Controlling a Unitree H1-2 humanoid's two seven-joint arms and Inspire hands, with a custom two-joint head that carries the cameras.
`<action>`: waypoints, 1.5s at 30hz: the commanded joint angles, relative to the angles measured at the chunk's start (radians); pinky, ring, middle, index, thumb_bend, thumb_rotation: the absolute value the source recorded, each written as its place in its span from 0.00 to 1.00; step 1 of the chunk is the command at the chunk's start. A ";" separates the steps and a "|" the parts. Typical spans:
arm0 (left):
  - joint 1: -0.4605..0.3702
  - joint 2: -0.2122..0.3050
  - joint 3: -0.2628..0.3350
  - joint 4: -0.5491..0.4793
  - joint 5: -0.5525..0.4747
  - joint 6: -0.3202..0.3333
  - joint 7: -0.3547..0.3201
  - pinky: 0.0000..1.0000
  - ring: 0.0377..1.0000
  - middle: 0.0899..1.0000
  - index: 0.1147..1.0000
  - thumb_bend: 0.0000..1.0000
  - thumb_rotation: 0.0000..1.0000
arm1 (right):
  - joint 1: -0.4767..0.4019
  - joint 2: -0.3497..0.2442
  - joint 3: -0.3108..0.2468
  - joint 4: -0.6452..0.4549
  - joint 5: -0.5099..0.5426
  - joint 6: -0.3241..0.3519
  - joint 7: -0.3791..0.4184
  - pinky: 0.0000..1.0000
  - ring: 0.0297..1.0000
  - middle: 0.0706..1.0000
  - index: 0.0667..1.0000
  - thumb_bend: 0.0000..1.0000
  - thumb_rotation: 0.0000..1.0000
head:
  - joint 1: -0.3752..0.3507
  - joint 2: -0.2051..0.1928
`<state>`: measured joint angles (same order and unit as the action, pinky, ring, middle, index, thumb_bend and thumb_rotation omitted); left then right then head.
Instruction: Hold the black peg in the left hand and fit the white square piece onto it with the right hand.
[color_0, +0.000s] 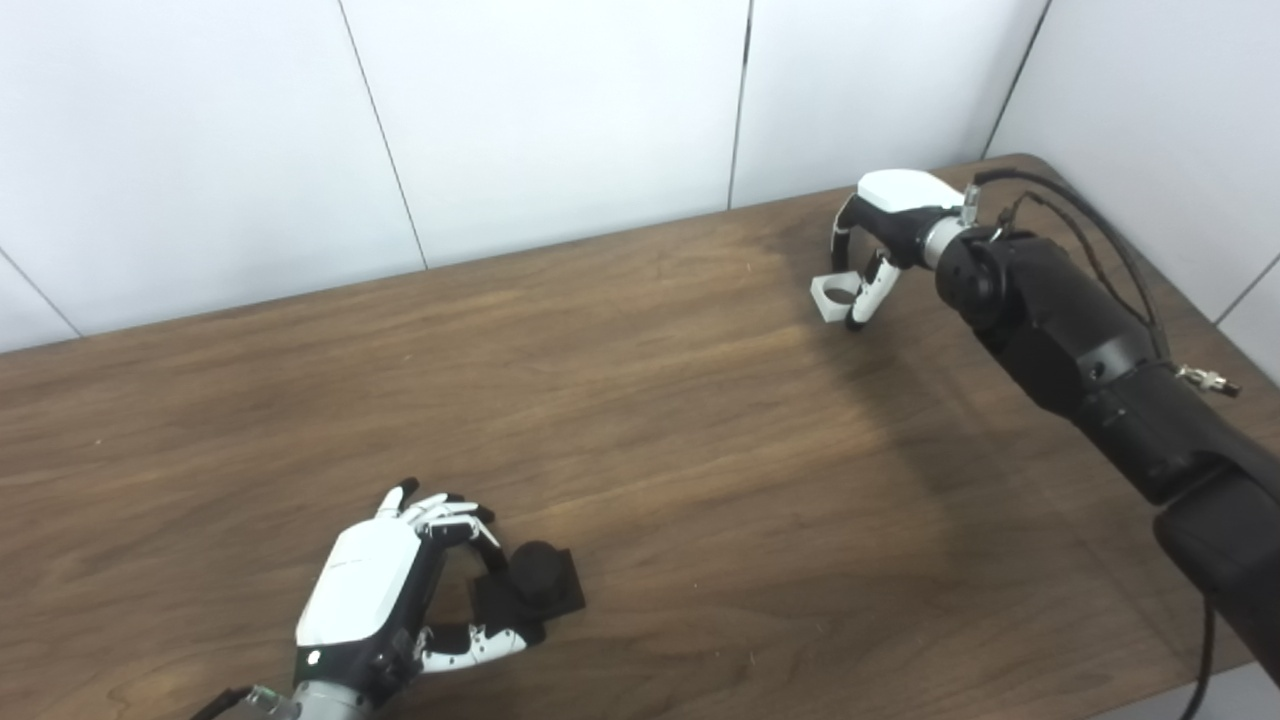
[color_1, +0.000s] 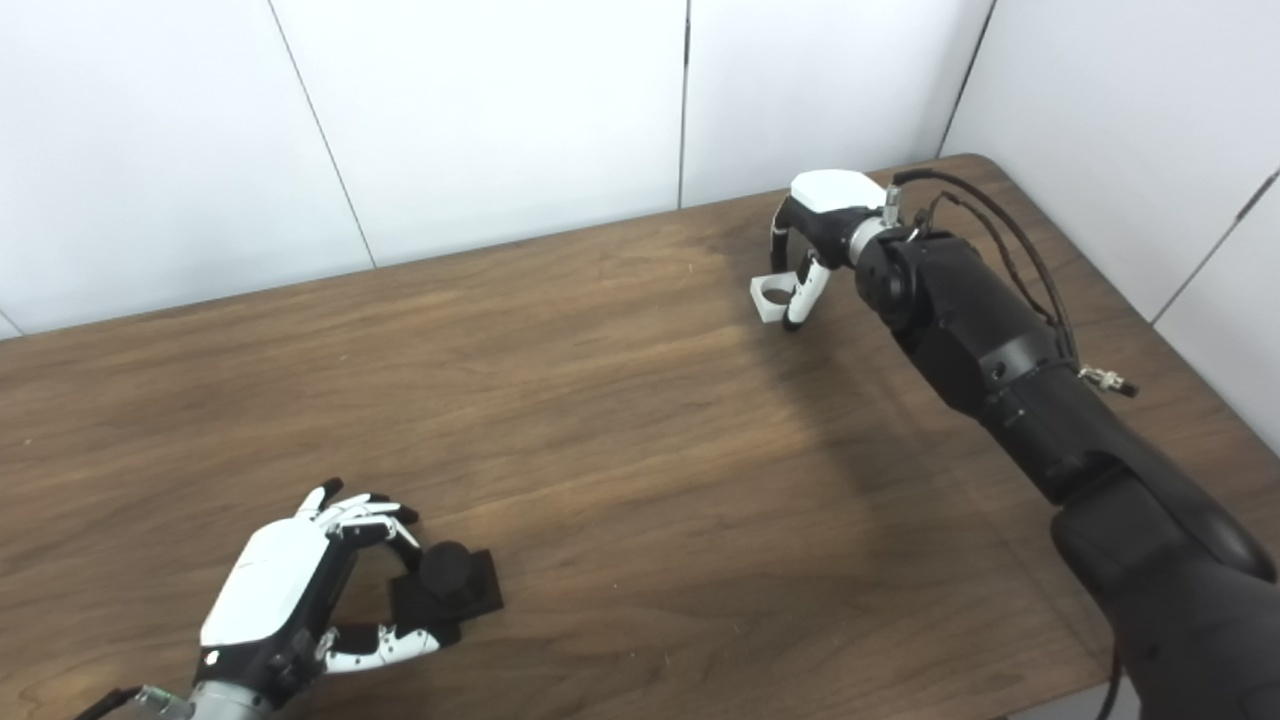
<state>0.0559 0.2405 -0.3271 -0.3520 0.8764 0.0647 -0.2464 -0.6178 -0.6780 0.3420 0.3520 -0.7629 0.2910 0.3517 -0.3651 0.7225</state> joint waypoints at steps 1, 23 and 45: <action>0.006 0.006 0.000 -0.021 0.002 -0.001 -0.007 1.00 0.84 0.73 0.42 0.52 0.05 | 0.007 -0.008 -0.008 -0.005 -0.015 0.022 -0.012 0.91 0.90 0.80 0.45 0.52 0.13 | -0.002 0.001; 0.002 -0.002 -0.008 0.000 0.011 -0.005 0.001 1.00 0.84 0.73 0.42 0.52 0.05 | 0.045 -0.049 -0.011 -0.246 0.011 -0.063 0.090 0.86 0.89 0.76 0.45 0.52 0.13 | 0.038 0.010; -0.007 -0.038 -0.045 0.010 0.064 0.030 -0.020 1.00 0.87 0.75 0.42 0.52 0.05 | 0.064 -0.012 -0.037 -0.750 0.016 -0.059 0.362 0.86 0.89 0.76 0.45 0.52 0.13 | 0.233 0.048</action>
<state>0.0523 0.2043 -0.3586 -0.3494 0.9196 0.0924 -0.2505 -0.5132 -0.6913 0.3263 -0.3634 -0.7409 0.2318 0.7138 -0.1305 0.7700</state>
